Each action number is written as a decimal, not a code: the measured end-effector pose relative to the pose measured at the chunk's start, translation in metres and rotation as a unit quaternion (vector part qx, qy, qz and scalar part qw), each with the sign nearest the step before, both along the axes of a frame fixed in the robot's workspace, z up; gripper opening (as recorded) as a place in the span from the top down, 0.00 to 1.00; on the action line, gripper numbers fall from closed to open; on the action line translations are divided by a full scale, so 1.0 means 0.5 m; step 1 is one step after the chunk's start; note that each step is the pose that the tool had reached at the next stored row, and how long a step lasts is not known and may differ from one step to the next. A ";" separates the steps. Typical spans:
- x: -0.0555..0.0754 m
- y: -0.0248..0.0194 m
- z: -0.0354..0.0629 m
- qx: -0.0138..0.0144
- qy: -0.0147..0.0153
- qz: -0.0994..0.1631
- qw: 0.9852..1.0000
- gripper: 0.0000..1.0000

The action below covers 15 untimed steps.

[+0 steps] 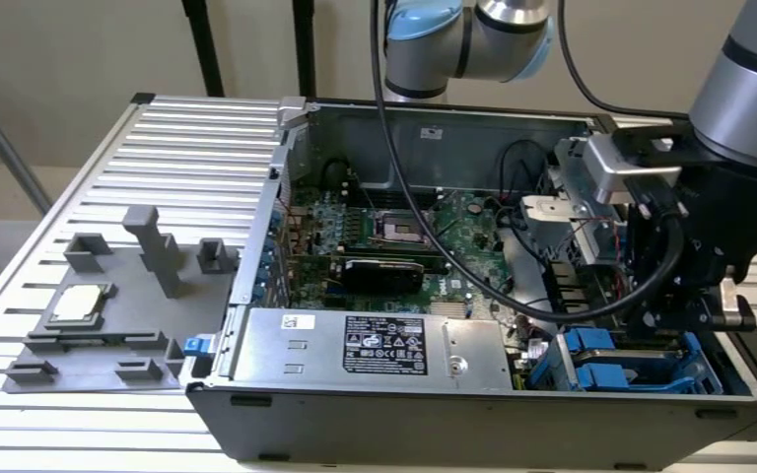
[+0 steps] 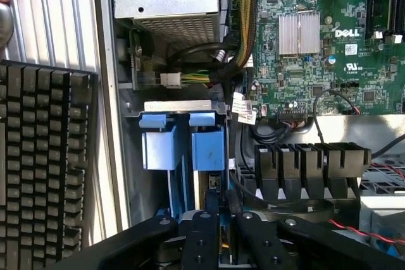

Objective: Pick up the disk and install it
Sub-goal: 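Insert the second disk wire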

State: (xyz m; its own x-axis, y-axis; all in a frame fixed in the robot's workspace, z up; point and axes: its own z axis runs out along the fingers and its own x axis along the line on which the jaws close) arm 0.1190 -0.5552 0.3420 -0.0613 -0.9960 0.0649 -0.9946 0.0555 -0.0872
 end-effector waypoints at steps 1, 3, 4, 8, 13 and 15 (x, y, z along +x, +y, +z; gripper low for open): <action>0.000 0.0001 0.000 0.000 0.000 0.001 1.000 0.84; 0.000 0.0000 -0.001 0.000 -0.001 0.003 1.000 0.84; 0.000 0.0000 -0.002 0.000 -0.001 0.004 1.000 0.84; 0.000 -0.0006 -0.006 0.001 -0.003 0.007 1.000 0.84; 0.000 -0.0033 -0.010 0.003 -0.003 0.010 1.000 0.84; 0.000 -0.0047 -0.011 0.004 -0.003 0.010 1.000 0.84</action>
